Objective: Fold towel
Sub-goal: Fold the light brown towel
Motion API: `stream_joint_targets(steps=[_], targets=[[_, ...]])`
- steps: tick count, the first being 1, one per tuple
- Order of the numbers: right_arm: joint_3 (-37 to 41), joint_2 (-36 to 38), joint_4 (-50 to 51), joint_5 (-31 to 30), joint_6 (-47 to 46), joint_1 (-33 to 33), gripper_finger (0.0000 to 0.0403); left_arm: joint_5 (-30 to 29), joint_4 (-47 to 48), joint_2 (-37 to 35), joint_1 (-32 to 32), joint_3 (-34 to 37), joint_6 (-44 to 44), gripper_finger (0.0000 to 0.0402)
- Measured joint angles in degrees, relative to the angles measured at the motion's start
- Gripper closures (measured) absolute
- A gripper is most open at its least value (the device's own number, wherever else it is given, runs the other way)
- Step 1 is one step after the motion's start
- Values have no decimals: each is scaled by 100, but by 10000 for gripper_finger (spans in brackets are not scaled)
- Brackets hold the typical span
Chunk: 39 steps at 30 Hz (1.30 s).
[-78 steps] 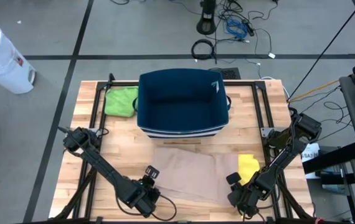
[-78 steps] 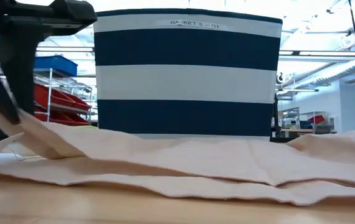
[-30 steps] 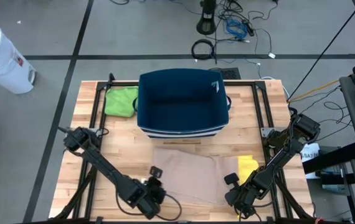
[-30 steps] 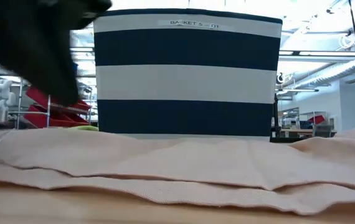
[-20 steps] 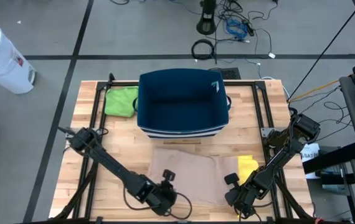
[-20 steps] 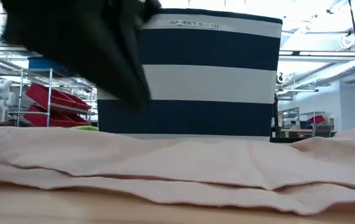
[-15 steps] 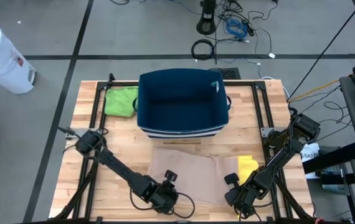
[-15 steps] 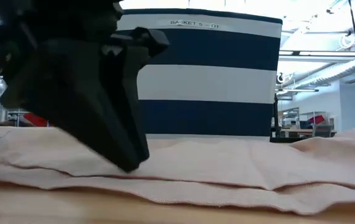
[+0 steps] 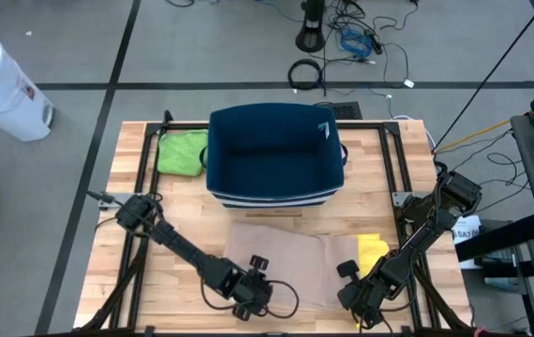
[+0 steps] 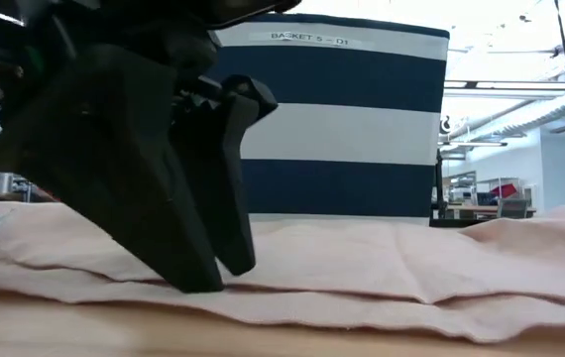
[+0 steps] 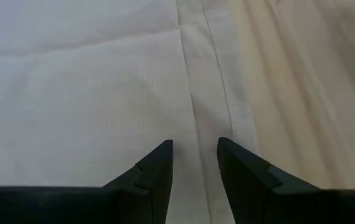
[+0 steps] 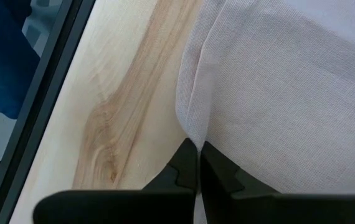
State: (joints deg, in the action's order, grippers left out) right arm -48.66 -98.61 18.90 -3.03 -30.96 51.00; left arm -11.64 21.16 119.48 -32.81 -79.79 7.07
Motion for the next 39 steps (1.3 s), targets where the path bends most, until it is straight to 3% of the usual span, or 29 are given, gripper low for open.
stream_joint_targets(steps=[10, 19, 39], targets=[[0, 0, -26, -2, 7, 2, 403, -87, 156, 7, 73, -2, 212, 267], [0, 2, -37, 2, 7, 2, 403, 149, 229, 7, 191, -4, 343, 308], [0, 2, -42, 9, 2, 2, 403, 400, 283, -149, 318, -2, 382, 310]])
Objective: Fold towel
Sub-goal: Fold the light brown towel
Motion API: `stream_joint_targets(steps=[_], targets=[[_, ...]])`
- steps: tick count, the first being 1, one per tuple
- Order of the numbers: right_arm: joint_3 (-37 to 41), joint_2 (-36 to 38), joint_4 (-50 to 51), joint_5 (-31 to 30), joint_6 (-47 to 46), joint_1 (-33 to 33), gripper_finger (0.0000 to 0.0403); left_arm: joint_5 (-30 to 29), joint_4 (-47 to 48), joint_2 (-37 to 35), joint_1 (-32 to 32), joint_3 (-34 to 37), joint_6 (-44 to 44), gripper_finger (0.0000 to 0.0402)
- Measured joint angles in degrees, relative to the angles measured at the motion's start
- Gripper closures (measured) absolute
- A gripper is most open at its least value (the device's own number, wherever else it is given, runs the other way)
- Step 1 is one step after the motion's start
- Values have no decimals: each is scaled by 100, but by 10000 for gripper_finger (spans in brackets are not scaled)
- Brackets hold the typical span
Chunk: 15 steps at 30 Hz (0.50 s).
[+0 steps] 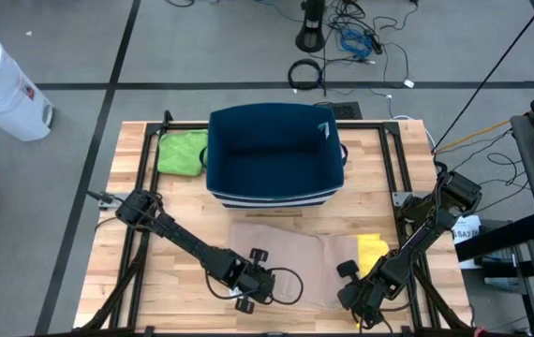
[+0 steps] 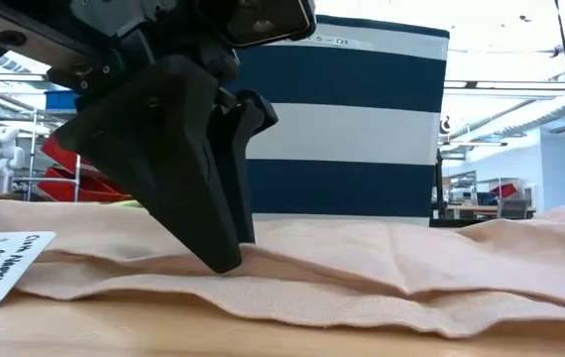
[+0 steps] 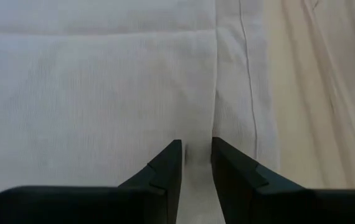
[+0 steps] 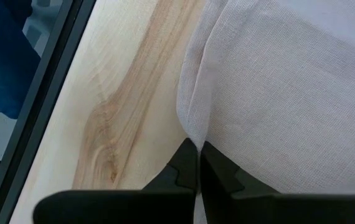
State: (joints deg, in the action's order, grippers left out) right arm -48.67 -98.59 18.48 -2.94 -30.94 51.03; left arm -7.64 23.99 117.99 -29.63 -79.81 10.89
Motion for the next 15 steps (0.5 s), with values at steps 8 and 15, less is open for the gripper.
stream_joint_targets(steps=[8, 15], targets=[[0, 0, 0, -2, 4, 0, 403, -2, -4, 0, 0, 0, -65, 312], [0, 0, 0, -4, 7, 0, 403, -284, -4, 0, -89, -1, -578, 382]])
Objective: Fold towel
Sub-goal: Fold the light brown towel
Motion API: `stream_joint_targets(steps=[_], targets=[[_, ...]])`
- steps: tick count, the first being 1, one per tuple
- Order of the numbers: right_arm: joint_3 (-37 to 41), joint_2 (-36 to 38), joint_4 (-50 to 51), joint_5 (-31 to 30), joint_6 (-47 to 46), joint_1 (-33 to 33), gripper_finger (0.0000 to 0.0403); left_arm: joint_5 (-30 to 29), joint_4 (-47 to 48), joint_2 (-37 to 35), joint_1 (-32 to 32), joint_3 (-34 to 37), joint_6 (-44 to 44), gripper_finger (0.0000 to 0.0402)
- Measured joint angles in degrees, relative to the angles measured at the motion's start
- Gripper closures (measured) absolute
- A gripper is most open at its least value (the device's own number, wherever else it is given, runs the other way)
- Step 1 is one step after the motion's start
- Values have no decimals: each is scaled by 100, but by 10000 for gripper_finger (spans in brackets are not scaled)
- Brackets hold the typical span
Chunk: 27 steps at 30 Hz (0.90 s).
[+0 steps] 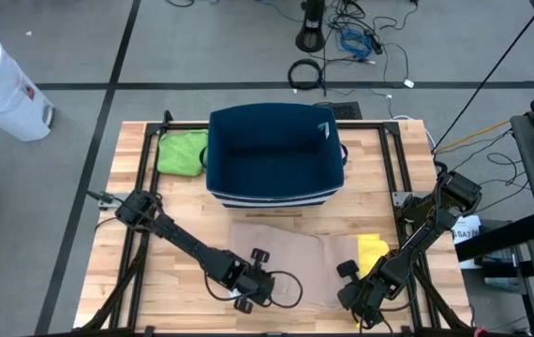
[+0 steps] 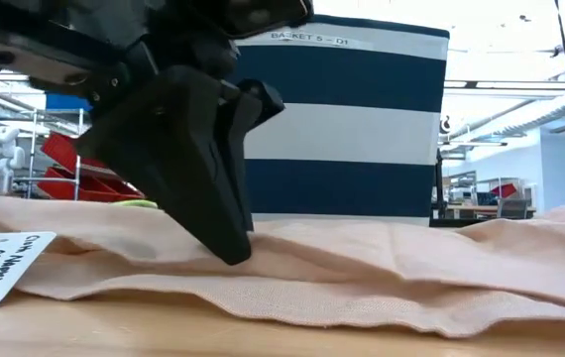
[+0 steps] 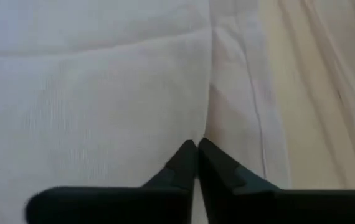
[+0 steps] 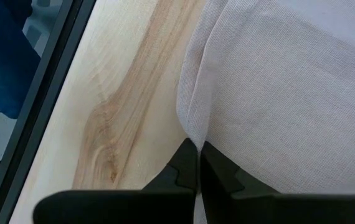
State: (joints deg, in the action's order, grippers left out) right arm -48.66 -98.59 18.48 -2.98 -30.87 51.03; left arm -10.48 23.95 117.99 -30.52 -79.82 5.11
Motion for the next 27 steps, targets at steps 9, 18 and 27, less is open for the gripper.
stream_joint_targets(steps=[9, 18, 27], targets=[[-1, 0, 2, 0, 18, -1, 403, 94, 441, -13, -254, -633, -445, 399], [-2, 0, 4, 8, 20, -9, 403, 572, 546, 62, -326, -696, -416, 400], [-2, 0, 4, 8, -17, -9, 403, 890, 168, 225, -311, -696, -416, 401]])
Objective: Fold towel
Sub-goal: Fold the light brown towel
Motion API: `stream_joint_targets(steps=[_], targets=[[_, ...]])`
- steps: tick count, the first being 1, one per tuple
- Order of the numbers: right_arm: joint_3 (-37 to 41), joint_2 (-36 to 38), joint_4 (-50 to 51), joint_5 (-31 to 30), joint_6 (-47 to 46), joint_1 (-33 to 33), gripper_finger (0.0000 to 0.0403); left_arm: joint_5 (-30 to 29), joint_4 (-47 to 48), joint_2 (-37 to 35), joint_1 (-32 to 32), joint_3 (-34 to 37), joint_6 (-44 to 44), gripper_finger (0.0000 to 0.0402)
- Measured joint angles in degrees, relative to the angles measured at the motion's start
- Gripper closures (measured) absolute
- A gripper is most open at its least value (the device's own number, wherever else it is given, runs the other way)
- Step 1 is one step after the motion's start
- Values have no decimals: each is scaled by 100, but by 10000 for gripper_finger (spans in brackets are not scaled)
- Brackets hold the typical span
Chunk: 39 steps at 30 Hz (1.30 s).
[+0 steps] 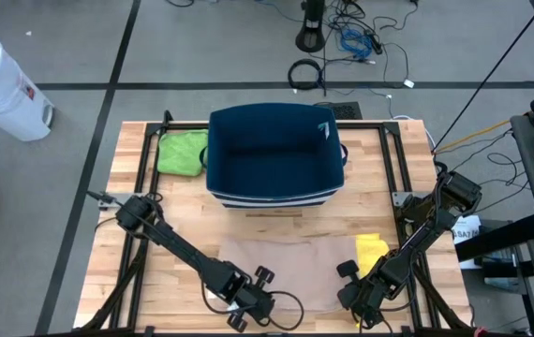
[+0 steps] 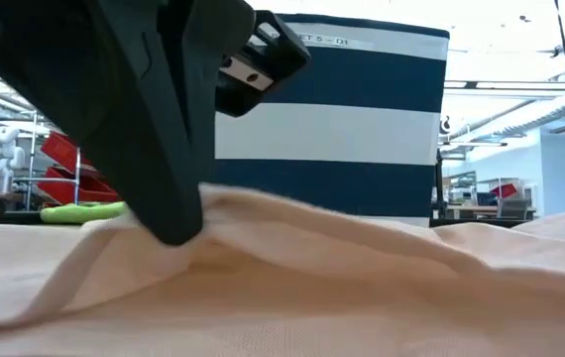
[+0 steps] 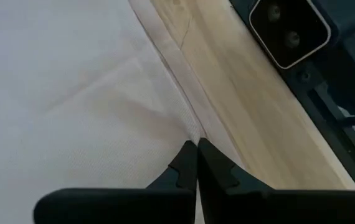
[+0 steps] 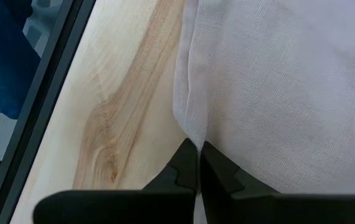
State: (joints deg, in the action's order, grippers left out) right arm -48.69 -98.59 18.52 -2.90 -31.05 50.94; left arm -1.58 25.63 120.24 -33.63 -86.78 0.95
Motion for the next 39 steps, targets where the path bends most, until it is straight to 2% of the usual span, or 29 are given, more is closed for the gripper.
stream_joint_targets(steps=[5, 10, 20, 31, 39], targets=[[0, 0, 0, 1, -20, 0, 403, 5, -2, 3, -4, 0, 2, 401], [0, 0, 0, 1, -24, 0, 403, 335, -29, 43, 31, 0, 4, 401], [2, 13, -2, 16, -90, 2, 403, 349, -60, 227, 81, 11, 2, 399], [16, 192, 127, 127, -84, 0, 403, 358, -74, 230, 96, 9, 151, 334], [24, 505, 173, 200, -127, 2, 396, 363, -72, 230, 96, 7, 301, 309]])
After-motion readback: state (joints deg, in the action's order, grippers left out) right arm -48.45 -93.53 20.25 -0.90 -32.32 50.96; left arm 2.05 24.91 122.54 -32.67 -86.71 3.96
